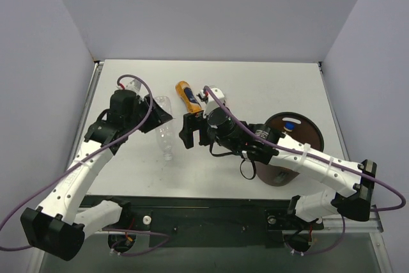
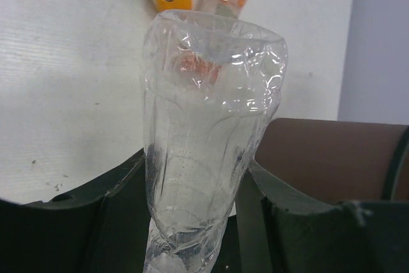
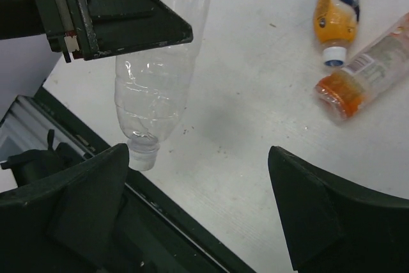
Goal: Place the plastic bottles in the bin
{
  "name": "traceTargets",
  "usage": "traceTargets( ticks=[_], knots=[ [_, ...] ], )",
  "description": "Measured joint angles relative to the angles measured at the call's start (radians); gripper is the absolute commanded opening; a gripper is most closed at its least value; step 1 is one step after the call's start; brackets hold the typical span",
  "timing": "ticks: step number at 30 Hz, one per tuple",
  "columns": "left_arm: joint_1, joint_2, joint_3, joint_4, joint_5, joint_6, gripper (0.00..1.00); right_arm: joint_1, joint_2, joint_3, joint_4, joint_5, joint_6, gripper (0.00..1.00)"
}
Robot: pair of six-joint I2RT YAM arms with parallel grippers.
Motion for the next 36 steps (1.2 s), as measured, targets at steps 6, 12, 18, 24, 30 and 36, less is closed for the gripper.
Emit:
traceTargets(
  ticks=[6, 12, 18, 24, 30, 36],
  knots=[
    [0.006, -0.034, 0.010, 0.056, 0.134, -0.030, 0.34, 0.001, 0.016, 0.000, 0.058, -0.121, 0.070, 0.85],
    [0.019, -0.043, 0.006, 0.120, 0.224, -0.084, 0.34, 0.001, 0.018, 0.000, 0.109, -0.182, 0.122, 0.85],
    [0.064, -0.096, -0.019, 0.195, 0.313, -0.142, 0.35, 0.001, 0.068, 0.012, 0.118, -0.183, 0.159, 0.85],
    [0.072, -0.137, -0.066, 0.258, 0.352, -0.179, 0.35, 0.001, 0.148, 0.023, 0.156, -0.192, 0.197, 0.69],
    [0.085, -0.147, -0.112, 0.270, 0.366, -0.200, 0.41, 0.002, 0.182, 0.029, 0.175, -0.202, 0.222, 0.51],
    [0.094, -0.147, -0.115, 0.286, 0.374, -0.209, 0.97, 0.003, 0.177, 0.027, 0.185, -0.178, 0.225, 0.27]
  ],
)
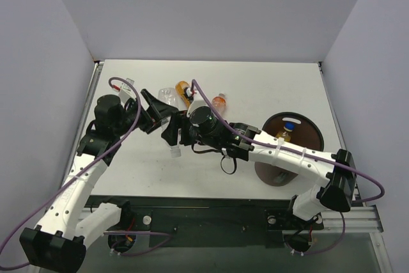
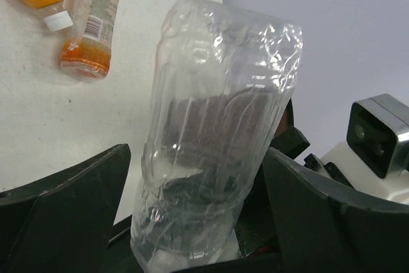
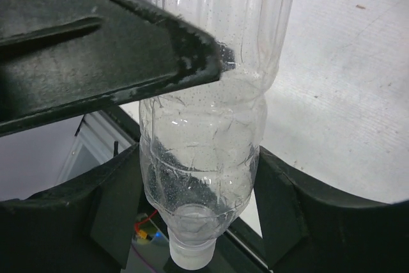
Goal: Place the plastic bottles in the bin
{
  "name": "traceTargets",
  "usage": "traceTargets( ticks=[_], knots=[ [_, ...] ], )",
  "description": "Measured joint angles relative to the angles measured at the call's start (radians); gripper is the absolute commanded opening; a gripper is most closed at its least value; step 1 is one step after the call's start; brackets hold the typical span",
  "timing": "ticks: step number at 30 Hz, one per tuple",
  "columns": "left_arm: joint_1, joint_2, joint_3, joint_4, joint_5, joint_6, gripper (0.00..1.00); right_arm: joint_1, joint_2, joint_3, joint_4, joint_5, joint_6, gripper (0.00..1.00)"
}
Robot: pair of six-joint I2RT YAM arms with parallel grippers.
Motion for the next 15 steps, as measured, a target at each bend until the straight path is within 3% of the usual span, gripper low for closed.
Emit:
traceTargets(
  ticks=[4, 10, 15],
  knots=[
    [0.000, 0.014, -0.001, 0.001, 0.021, -0.006, 0.97, -0.006, -0.032, -0.035, 0.005, 0.086, -0.003, 0.16],
    [0.003, 0.042, -0.019, 0.011, 0.060, -0.005, 0.97, -0.069, -0.117, -0.116, -0.065, 0.225, -0.018, 0.15],
    [0.005, 0.034, -0.019, 0.004, 0.062, 0.045, 0.97, -0.128, -0.274, -0.128, -0.171, 0.444, -0.125, 0.17]
  ],
)
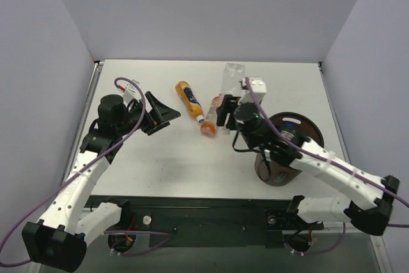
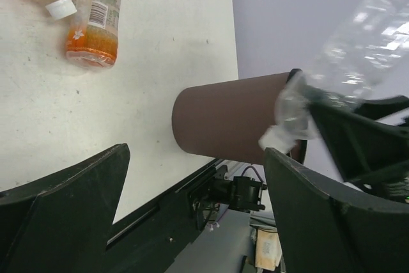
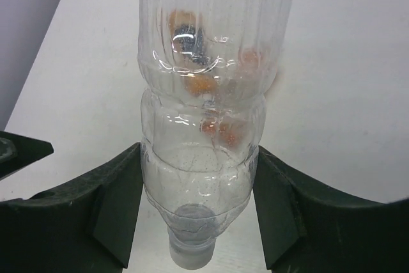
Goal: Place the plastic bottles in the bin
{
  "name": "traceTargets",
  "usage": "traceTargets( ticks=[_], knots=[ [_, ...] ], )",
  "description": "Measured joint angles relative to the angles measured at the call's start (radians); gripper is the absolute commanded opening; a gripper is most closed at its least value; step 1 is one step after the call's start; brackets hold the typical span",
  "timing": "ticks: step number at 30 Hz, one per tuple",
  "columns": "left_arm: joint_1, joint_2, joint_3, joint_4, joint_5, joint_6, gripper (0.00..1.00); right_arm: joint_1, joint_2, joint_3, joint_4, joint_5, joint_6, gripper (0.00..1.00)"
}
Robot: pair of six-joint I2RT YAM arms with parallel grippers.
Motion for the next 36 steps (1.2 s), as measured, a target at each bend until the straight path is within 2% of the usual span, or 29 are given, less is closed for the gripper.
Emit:
traceTargets(
  ticks=[7, 12, 16, 21, 24, 28, 36],
  knots=[
    [0.000, 0.000, -0.014, 0.012, -0.018, 0.031, 0.97, 0.025, -0.357, -0.063, -0.005, 0.395, -0.230, 0.20],
    [0.000, 0.043, -0.051, 0.030, -0.011, 0.028, 0.97, -0.017, -0.473, -0.178, -0.010, 0.629, -0.338, 0.26],
    [0.000, 0.074, -0.059, 0.035, -0.008, 0.027, 0.97, -0.021, -0.499, -0.285, -0.035, 0.692, -0.352, 0.34],
    [0.000, 0.076, -0.059, 0.048, -0.007, 0.027, 0.97, -0.021, -0.513, -0.350, -0.116, 0.731, -0.292, 0.61],
    [0.000, 0.085, -0.059, 0.051, -0.011, 0.024, 0.97, -0.021, -0.528, -0.355, -0.161, 0.734, -0.244, 0.70],
    [-0.008, 0.179, -0.002, 0.026, -0.043, 0.052, 0.97, -0.021, -0.543, -0.354, -0.213, 0.738, -0.197, 0.73],
    [-0.024, 0.550, 0.298, -0.070, -0.127, 0.170, 0.97, -0.021, -0.546, -0.335, -0.272, 0.748, -0.149, 0.73]
  ],
)
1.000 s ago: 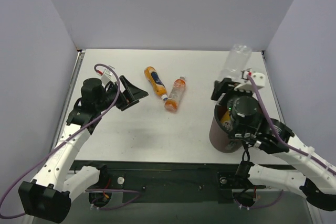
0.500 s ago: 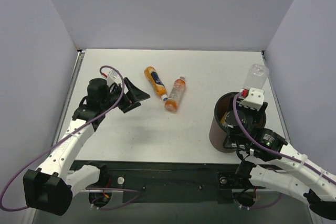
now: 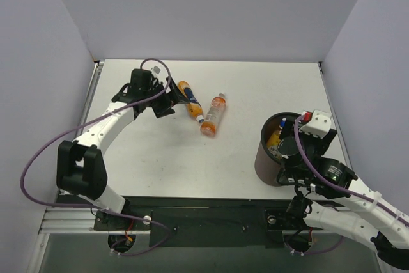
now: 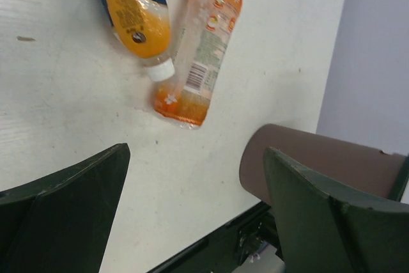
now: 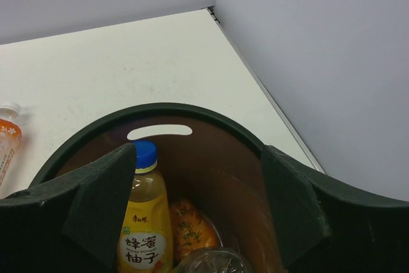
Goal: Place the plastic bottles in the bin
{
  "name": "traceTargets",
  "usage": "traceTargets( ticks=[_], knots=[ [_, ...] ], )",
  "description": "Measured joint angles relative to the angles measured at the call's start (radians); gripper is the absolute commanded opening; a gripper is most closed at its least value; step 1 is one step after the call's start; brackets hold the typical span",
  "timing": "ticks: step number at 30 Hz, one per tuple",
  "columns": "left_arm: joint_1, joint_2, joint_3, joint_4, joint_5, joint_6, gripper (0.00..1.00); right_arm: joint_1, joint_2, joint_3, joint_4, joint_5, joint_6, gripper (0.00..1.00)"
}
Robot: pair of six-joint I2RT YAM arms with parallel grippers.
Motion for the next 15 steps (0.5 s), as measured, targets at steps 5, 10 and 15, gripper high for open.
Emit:
traceTargets(
  ticks=[5, 10, 15],
  knots=[
    [-0.005, 0.133, 0.103, -0.051, -0.053, 0.027, 0.96, 0.000, -0.001, 0.042, -0.034, -0.001, 0.009, 0.73],
    [-0.013, 0.285, 0.275, -0.143, -0.152, 0.029, 0.94, 0.002, 0.005, 0.124, -0.042, -0.007, 0.000, 0.73],
    [-0.040, 0.443, 0.485, -0.215, -0.285, 0.016, 0.94, 0.003, 0.026, 0.145, -0.042, -0.016, -0.006, 0.73]
  ],
)
